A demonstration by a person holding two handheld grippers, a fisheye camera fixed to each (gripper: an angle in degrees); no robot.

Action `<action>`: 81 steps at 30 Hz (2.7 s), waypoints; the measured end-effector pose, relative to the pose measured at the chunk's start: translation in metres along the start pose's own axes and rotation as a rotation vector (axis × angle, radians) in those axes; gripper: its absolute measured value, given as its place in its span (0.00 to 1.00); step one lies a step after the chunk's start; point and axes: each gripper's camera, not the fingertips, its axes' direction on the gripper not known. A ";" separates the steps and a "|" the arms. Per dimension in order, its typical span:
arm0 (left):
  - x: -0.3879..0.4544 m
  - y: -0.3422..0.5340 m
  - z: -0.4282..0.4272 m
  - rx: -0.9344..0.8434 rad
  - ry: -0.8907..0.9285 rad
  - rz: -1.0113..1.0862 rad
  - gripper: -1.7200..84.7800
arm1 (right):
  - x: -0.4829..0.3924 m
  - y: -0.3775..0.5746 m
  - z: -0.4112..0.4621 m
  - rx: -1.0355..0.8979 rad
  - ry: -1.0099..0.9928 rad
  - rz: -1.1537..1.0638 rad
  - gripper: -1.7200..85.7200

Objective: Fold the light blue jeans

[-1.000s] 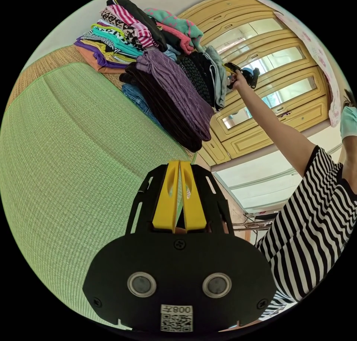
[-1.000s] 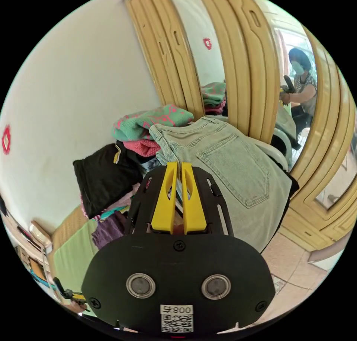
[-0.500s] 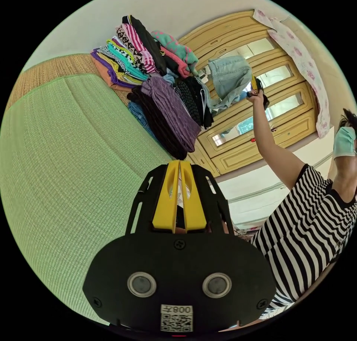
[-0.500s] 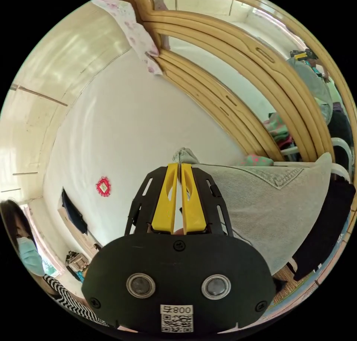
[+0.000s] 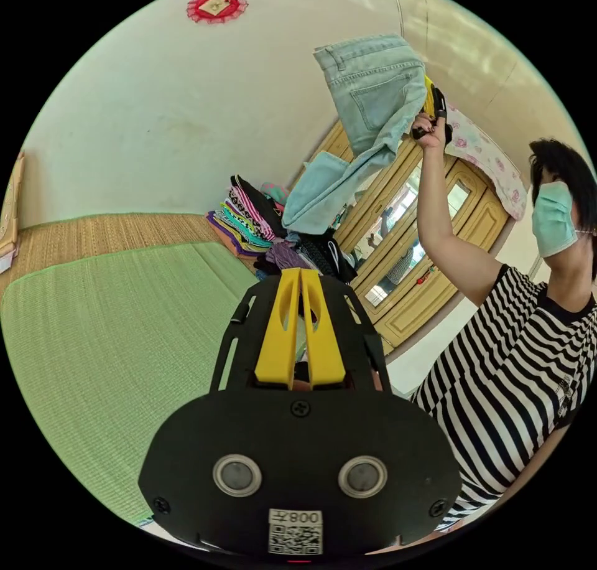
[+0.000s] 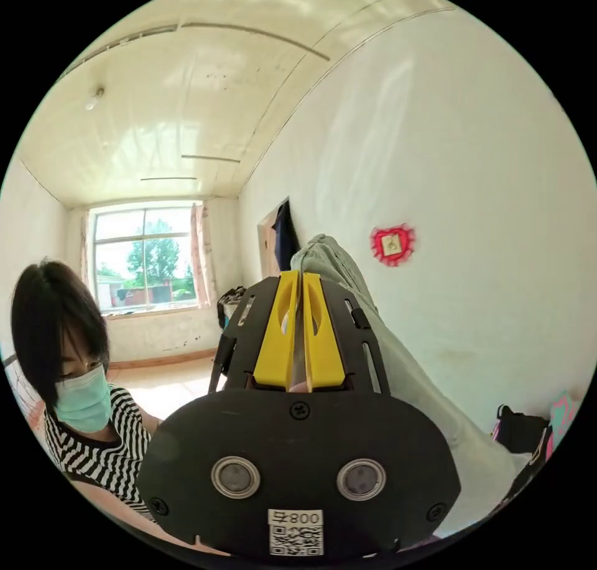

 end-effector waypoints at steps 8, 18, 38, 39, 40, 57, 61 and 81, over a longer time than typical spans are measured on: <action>0.020 0.053 -0.094 0.091 -0.208 -0.386 0.05 | 0.031 0.228 0.367 -0.700 -0.105 0.287 0.02; 0.033 0.032 -0.116 0.119 -0.338 -0.623 0.13 | 0.174 0.454 0.313 -0.888 0.151 0.721 0.06; -0.064 -0.283 0.240 -0.726 -0.812 -0.467 0.17 | 0.396 0.510 0.369 -1.072 0.682 0.752 0.13; -0.060 -0.285 0.245 -0.724 -0.847 -0.451 0.16 | 0.399 0.509 0.372 -1.075 0.688 0.743 0.13; -0.052 -0.290 0.253 -0.730 -0.864 -0.431 0.14 | 0.402 0.506 0.376 -1.081 0.702 0.733 0.13; 0.097 -0.433 0.082 -0.078 -0.707 -0.414 0.05 | 0.436 0.358 0.226 -0.751 0.449 0.755 0.03; 0.148 -0.427 0.027 0.094 -0.666 -0.426 0.05 | 0.410 0.308 0.111 -0.531 0.485 0.766 0.03; 0.204 -0.276 0.093 -0.114 -0.462 -0.817 0.03 | 0.361 0.460 -0.123 -0.547 0.753 1.312 0.06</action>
